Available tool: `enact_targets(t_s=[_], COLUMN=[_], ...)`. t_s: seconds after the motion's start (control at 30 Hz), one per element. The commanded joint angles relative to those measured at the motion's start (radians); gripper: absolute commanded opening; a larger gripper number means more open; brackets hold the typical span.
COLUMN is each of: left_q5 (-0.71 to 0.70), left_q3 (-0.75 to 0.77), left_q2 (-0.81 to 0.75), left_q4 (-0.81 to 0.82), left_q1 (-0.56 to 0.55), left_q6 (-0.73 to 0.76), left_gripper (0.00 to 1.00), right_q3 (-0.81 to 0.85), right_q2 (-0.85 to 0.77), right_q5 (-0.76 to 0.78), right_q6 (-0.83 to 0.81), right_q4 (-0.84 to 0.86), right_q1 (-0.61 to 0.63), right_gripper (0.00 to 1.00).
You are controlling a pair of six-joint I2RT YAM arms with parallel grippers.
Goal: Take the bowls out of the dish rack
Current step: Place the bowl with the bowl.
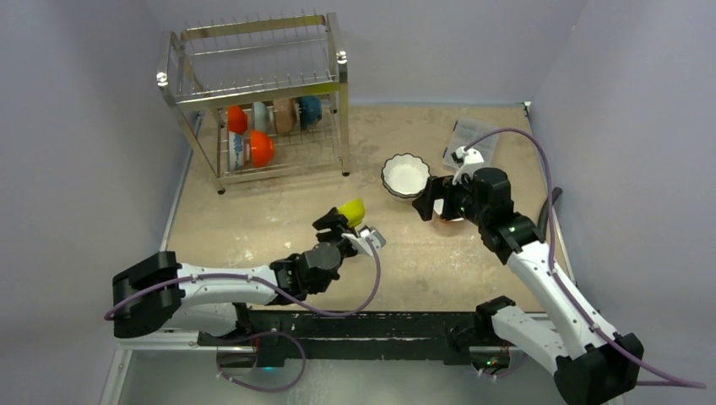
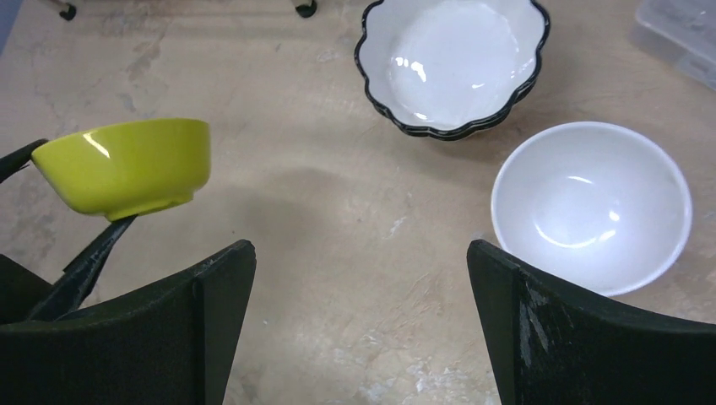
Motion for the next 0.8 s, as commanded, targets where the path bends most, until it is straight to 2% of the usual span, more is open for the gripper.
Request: enact_targets(t_s=[0.0,0.17,0.3,0.63,0.77], left_q5=[-0.172,-0.247,-0.279,-0.275,-0.268], left_q3=[-0.027,-0.049,-0.090,-0.114,-0.097], left_q2=[0.047,0.126,0.224,0.519,0.577], left_q4=[0.247,0.423,0.682,1.277,1.302], left_q1=[-0.096,-0.188,-0.246,-0.299,-0.311], left_q6=[0.200,0.392,0.575,0.937,0.974], left_gripper=[0.07,0.07,0.04,0.00,0.00], right_q3=[0.069,0.081,0.099,0.125,0.148], right_q2=[0.042,0.076,0.102,0.171,0.214], right_q5=[-0.124,-0.174,-0.208,-0.294,-0.297], right_q6=[0.006,-0.003,-0.008,-0.012,-0.013], right_q4=[-0.015,-0.022,-0.029,-0.013,-0.007], right_q1=[0.006,0.007,0.007,0.030,0.069], right_gripper=[0.98,0.99,0.99,0.99,0.99])
